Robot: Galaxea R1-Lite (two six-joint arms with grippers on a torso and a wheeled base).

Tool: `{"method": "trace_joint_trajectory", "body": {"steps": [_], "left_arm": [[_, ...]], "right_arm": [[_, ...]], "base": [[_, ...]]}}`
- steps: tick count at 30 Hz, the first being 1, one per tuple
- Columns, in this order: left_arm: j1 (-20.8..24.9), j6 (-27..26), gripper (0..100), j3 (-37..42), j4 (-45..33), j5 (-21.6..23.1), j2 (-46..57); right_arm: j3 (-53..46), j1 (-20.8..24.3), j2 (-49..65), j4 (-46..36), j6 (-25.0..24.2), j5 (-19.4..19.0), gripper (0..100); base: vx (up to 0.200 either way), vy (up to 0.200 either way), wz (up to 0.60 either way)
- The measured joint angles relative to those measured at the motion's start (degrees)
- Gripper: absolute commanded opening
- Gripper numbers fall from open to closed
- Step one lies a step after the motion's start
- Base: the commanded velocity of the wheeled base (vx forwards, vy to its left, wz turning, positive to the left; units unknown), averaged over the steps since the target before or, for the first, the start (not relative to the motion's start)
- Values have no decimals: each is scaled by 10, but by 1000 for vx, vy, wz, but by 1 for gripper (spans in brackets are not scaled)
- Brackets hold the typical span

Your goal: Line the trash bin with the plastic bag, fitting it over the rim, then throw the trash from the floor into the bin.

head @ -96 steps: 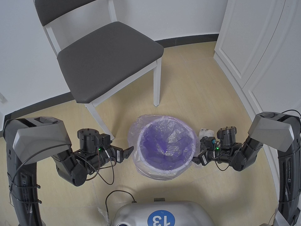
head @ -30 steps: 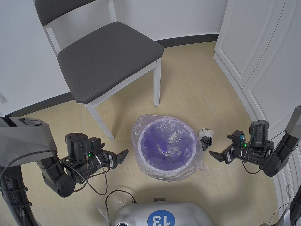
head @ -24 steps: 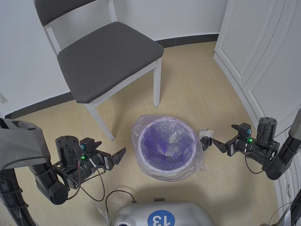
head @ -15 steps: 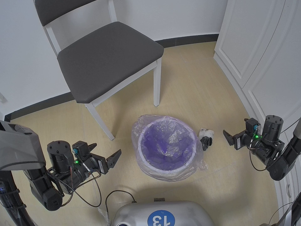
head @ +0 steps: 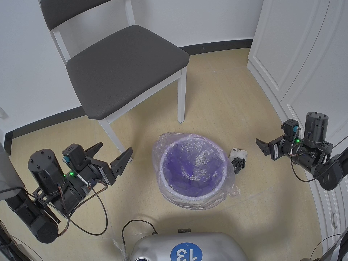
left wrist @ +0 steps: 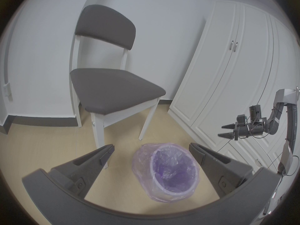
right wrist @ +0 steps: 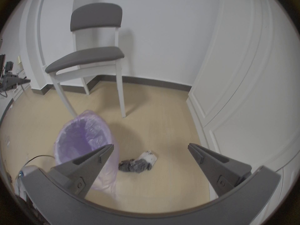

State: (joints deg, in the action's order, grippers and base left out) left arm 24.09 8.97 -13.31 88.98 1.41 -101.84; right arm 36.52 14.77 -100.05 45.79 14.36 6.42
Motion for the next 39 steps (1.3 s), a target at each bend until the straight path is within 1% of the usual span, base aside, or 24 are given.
{"method": "trace_joint_trajectory", "body": {"steps": [2,4,6,8,9,11,13,16,19,22,27,32,35,39], "left_arm": [[3,0,100,1,-1,0,7],[4,1,100,2,-4,-2,9],[0,2,100,3,-4,-4,6],[-6,3,100,4,-2,-11,0],[-9,3,100,5,-1,-17,-4],[-14,4,100,6,-1,-30,-12],[-19,5,100,9,0,-45,-18],[-24,6,100,13,0,-68,-26],[-28,6,100,14,0,-87,-29],[-30,8,100,14,0,-100,-30],[-32,18,100,6,0,-123,-35],[-33,31,100,-3,0,-153,-40],[-34,33,100,-6,0,-157,-41],[-34,33,100,-6,0,-157,-45]], "right_arm": [[11,6,17,-54,-2,0,100],[17,10,31,-91,-7,-1,100],[17,11,40,-111,-13,-6,100],[15,7,41,-110,-13,-23,100],[12,2,38,-107,-10,-39,100],[6,-10,29,-97,9,-83,100],[-1,-28,13,-88,49,-146,100],[-8,-58,-22,-76,127,-216,100],[-11,-84,-70,-68,182,-272,100],[-12,-103,-120,-58,212,-310,100],[5,-114,-206,-31,245,-329,100],[43,-106,-280,6,263,-344,100],[64,-97,-311,6,264,-354,100],[112,-76,-345,5,258,-382,100]], "base": [[0,0,0],[0,0,0],[0,0,0],[0,0,0],[0,0,0],[0,0,0],[0,0,0],[0,0,0],[0,0,0],[0,0,0],[0,0,0],[0,0,0],[0,0,0],[0,0,0]]}}
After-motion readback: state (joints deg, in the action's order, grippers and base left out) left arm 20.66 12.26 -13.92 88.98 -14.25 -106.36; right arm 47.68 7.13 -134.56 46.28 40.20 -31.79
